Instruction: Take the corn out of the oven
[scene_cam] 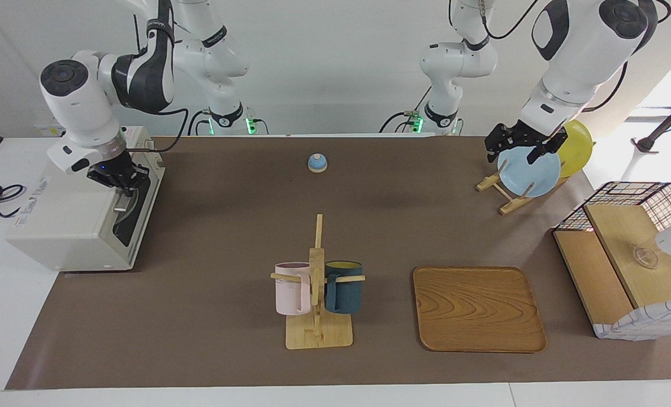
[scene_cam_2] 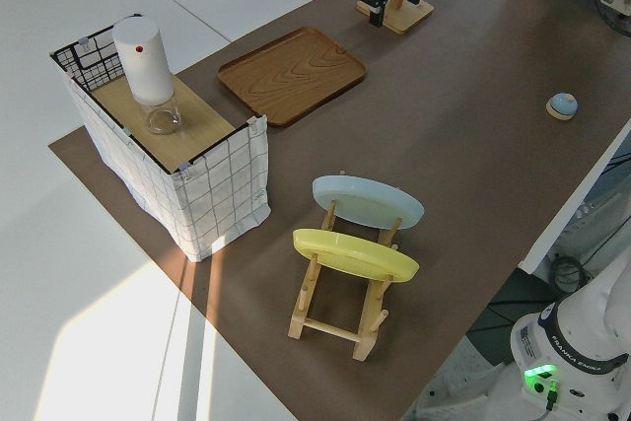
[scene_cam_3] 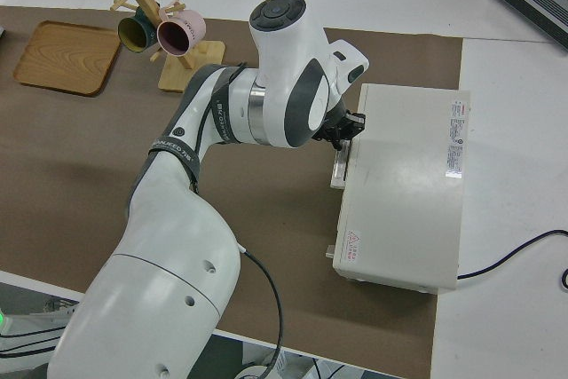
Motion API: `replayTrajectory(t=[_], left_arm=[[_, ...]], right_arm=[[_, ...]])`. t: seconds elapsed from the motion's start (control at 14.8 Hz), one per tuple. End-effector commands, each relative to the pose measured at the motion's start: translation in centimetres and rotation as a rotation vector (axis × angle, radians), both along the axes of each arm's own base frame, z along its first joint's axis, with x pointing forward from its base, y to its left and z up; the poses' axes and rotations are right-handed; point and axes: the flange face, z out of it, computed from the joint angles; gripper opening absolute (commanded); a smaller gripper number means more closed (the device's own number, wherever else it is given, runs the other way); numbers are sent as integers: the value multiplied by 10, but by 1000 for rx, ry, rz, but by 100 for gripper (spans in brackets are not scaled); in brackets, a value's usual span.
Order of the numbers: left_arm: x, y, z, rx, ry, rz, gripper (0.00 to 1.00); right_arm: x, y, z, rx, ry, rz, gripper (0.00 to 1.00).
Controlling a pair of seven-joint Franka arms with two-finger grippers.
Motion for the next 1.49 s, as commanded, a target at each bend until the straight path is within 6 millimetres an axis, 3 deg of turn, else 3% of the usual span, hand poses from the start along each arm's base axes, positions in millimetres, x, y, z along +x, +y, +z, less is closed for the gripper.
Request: replayTrajectory(t=[0.0, 0.27, 0.68, 1.01, 1.42], left_arm=[[-3, 2, 5, 16, -4, -1, 100], [-3, 2, 5, 16, -4, -1, 100], [-3, 2, 5, 16, -4, -1, 100], [-3, 2, 5, 16, -4, -1, 100], [-3, 2, 5, 16, -4, -1, 100]], right_arm=[[-12, -11, -10, -17, 14, 15, 0], [-13, -11, -16, -14, 4, 11, 0], [-16, 15, -40, 7, 0, -16, 0], [-9, 54, -49, 42, -11, -44, 0], [-2, 56, -95, 61, -33, -50, 0]])
